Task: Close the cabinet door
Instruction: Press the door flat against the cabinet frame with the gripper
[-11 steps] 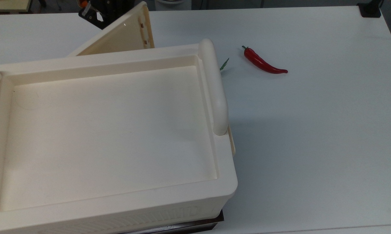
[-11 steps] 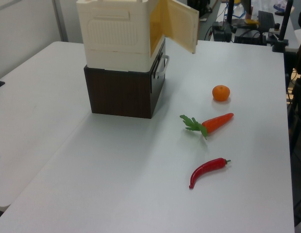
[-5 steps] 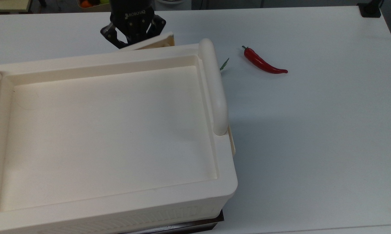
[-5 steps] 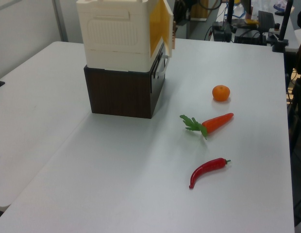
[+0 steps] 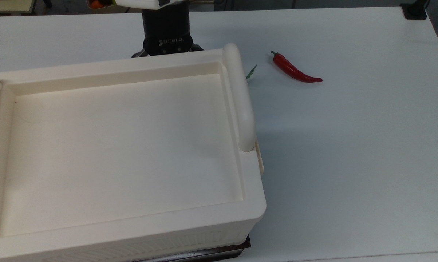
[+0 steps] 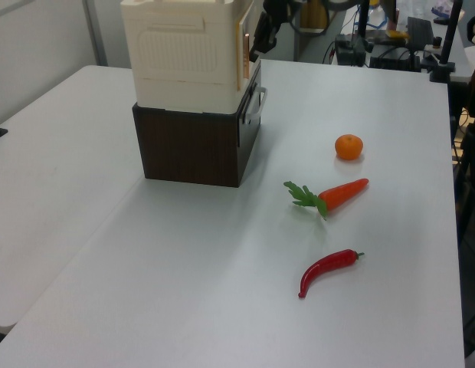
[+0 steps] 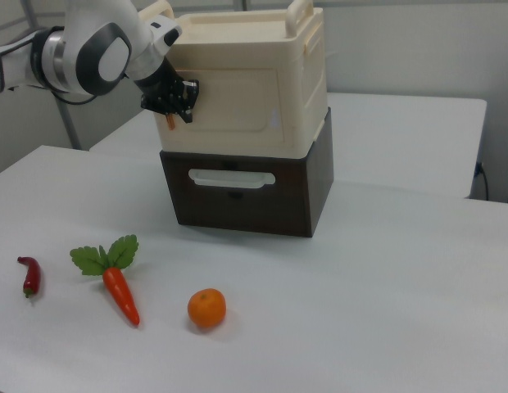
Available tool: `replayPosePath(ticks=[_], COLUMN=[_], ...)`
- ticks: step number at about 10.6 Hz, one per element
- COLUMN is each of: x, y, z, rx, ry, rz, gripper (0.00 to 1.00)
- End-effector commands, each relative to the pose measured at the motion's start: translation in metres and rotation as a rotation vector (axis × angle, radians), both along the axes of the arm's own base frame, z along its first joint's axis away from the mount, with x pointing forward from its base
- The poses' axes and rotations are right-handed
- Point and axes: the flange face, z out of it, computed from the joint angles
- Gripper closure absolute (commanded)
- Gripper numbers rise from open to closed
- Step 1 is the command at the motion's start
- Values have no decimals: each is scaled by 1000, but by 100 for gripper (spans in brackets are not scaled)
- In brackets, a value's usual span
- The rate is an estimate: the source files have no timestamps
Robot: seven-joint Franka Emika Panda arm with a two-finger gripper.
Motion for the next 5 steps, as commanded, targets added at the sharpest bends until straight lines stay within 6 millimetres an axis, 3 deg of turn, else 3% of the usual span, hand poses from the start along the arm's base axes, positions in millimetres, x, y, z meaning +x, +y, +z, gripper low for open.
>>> replayPosePath(ticks=[1, 5], x=[5, 5], y=[10, 12], z=[-3, 7], rx=[37, 43], ry=[-41, -78], rz=[-44, -69], gripper=[99, 97])
